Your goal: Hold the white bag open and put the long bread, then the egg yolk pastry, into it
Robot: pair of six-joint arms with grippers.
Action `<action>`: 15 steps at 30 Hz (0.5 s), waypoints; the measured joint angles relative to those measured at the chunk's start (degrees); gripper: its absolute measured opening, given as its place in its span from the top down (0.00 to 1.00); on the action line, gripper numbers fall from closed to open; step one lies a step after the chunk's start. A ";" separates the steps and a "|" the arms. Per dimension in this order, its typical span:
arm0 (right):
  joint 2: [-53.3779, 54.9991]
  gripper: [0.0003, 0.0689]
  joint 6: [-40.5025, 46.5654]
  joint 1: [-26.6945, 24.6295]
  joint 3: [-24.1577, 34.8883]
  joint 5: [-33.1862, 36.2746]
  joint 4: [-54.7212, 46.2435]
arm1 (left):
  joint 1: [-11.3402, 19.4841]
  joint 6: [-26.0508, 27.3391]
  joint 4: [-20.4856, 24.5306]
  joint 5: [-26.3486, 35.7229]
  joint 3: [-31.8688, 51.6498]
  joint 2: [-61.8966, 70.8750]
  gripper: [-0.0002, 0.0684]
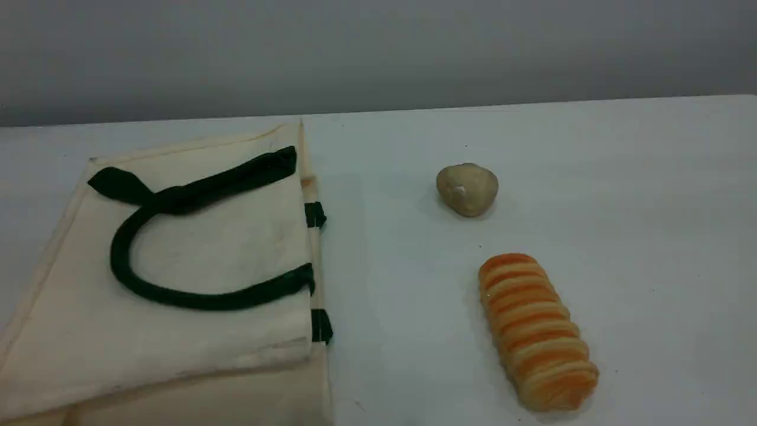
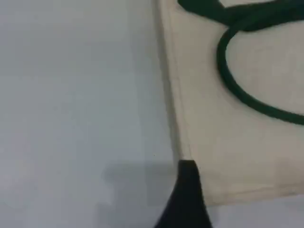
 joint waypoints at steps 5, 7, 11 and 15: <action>8.60 0.14 -0.74 0.00 -3.92 -0.72 1.20 | 0.00 -0.44 -0.05 -2.49 -2.42 8.72 0.21; 11.19 0.14 -0.96 0.00 -4.26 -1.83 1.20 | 0.00 -1.39 -0.05 -3.06 -3.09 11.87 0.21; 16.49 0.14 -1.69 0.00 -5.20 -4.64 3.60 | 0.00 -3.17 0.09 -6.38 -3.69 17.28 0.21; 21.75 0.14 -2.56 0.00 -6.73 -5.27 4.34 | 0.00 -3.64 0.09 -10.30 -3.69 22.81 0.21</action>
